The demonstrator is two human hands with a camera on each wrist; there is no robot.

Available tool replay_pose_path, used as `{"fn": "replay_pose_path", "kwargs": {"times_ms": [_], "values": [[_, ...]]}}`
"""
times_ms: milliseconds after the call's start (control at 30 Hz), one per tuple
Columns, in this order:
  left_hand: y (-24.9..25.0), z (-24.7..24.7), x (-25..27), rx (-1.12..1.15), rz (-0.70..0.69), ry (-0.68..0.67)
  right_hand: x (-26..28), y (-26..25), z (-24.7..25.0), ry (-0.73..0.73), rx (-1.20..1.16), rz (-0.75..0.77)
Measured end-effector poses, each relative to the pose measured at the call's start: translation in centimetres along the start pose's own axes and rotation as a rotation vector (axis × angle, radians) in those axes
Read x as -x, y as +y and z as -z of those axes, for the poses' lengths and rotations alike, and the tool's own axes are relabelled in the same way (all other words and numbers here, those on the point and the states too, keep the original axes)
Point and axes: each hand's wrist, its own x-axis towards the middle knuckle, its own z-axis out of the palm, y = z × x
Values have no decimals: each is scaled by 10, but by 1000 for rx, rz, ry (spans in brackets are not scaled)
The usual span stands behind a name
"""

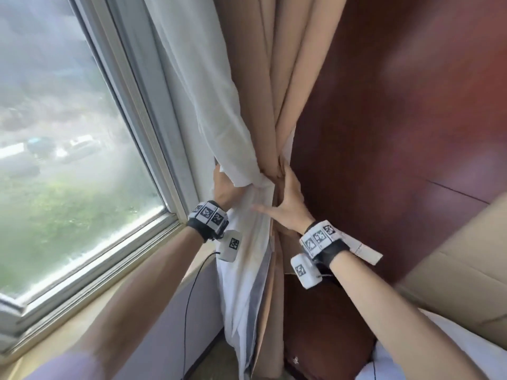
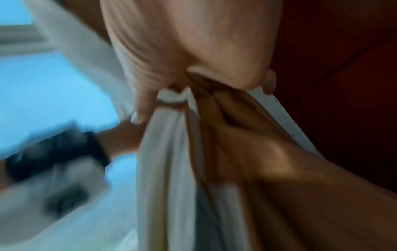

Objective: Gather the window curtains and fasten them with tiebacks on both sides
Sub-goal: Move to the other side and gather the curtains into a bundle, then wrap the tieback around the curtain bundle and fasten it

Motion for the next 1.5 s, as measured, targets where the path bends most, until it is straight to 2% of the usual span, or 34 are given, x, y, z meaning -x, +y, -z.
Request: {"fn": "replay_pose_path", "kwargs": {"times_ms": [33, 100, 233, 400, 533, 633, 767, 867, 933, 1067, 1200, 1267, 1367, 1400, 1433, 1500], "values": [[-4, 4, -1, 22, 35, -1, 12, 23, -10, 67, 46, -15], [-8, 8, 1, 40, 84, 11, 35, 63, -24, 117, -9, -67], [-10, 6, 6, -17, 204, 2, 47, 101, -23, 42, -133, -172], [-3, 6, 13, -196, 291, -58, 39, 101, -6, -165, -266, -145], [4, 6, 17, -236, 353, -27, 38, 99, 3, -250, -120, -106], [8, 2, 19, -256, 397, -17, 43, 99, 13, -228, -39, -110], [19, -4, 23, -303, 387, 26, 50, 104, 38, -305, -257, -69], [23, -8, 25, -319, 423, 31, 52, 108, 59, -295, -332, -31], [26, -9, 26, -319, 495, 35, 51, 106, 73, -262, -279, 37], [29, -8, 25, -385, 536, -11, 45, 109, 101, -258, -26, 153], [34, -7, 29, -431, 528, -45, 34, 107, 124, -256, 133, 160], [33, -3, 31, -451, 592, -56, 24, 109, 136, -235, 129, 162], [31, 6, 33, -438, 728, -35, 12, 108, 154, -424, 172, 184], [30, 6, 34, -429, 745, -29, 6, 108, 159, -441, 203, 196], [30, 8, 35, -421, 752, -32, -1, 108, 161, -396, 268, 218], [33, 6, 38, -416, 744, -50, -21, 107, 160, -200, 492, 259]]}}
